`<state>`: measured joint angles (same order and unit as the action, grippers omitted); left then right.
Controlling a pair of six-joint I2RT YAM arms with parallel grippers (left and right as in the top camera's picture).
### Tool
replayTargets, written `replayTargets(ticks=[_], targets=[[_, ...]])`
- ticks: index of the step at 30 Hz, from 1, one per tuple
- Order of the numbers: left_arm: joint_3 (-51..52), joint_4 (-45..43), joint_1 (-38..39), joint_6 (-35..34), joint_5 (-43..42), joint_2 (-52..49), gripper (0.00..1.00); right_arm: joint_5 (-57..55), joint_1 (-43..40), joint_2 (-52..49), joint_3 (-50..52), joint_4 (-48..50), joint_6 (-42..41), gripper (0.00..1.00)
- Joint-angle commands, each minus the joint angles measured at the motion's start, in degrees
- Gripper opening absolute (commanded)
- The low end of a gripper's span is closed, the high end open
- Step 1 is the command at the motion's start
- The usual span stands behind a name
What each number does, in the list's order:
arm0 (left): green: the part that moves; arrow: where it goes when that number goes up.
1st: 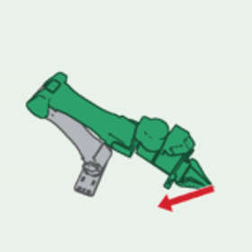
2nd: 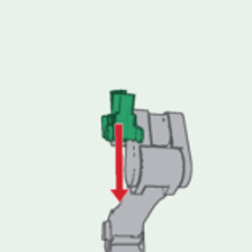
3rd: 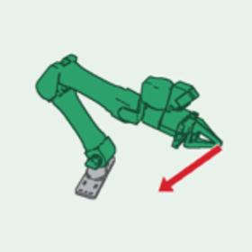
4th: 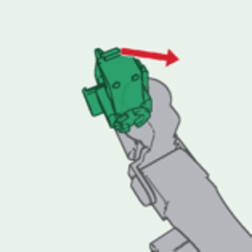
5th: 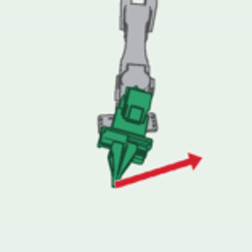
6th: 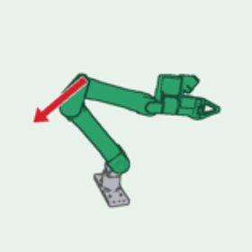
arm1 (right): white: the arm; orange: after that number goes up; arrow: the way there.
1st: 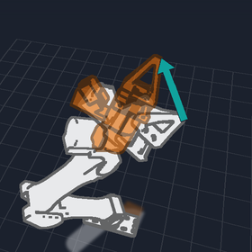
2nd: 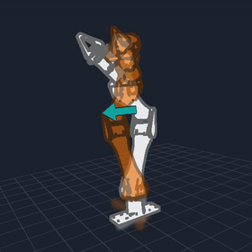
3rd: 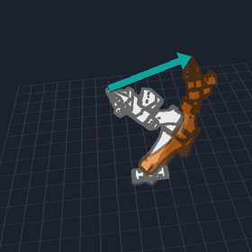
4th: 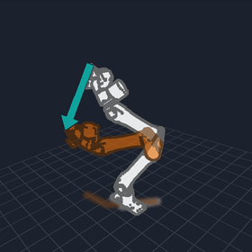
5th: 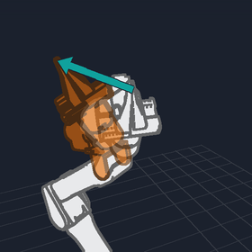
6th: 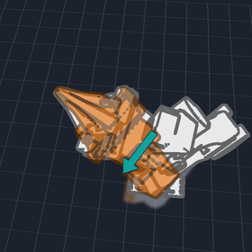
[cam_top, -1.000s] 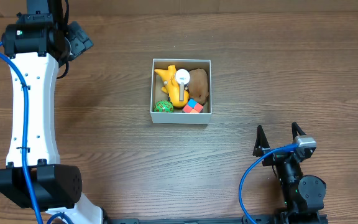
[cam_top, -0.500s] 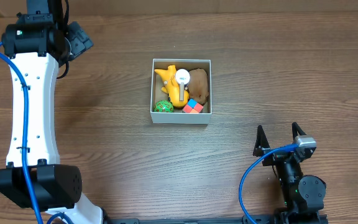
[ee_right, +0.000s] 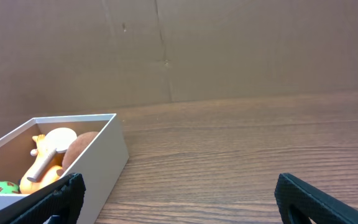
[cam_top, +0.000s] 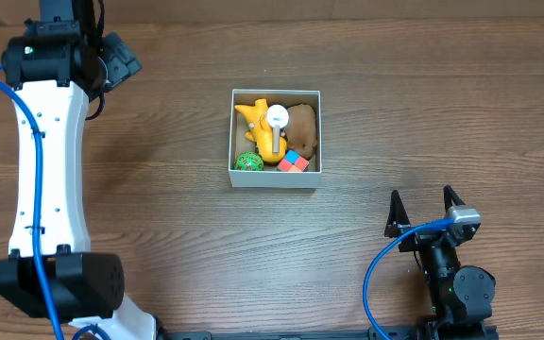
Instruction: Pack container
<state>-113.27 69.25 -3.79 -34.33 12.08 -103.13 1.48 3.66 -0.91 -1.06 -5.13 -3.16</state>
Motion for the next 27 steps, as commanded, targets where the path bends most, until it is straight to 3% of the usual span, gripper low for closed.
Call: replayTargets(ticks=[1,15,21,27], targets=[[-0.72,-0.04,-0.26,0.04,0.37,9.70,1.00,-0.31,-0.42,0.68,0.59,0.39,0.20,1.00],[1.81,0.52,-0.26,0.11,0.59,49.59,1.00,-0.31,-0.42,0.68,0.59,0.39,0.20,1.00],[11.30,4.07,-0.26,0.00,0.28,67.23,1.00,-0.31,-0.42,0.68,0.59,0.39,0.20,1.00],[28.92,3.02,-0.31,-3.06,0.85,79.36,1.00,-0.31,-0.42,0.68,0.59,0.39,0.20,1.00]])
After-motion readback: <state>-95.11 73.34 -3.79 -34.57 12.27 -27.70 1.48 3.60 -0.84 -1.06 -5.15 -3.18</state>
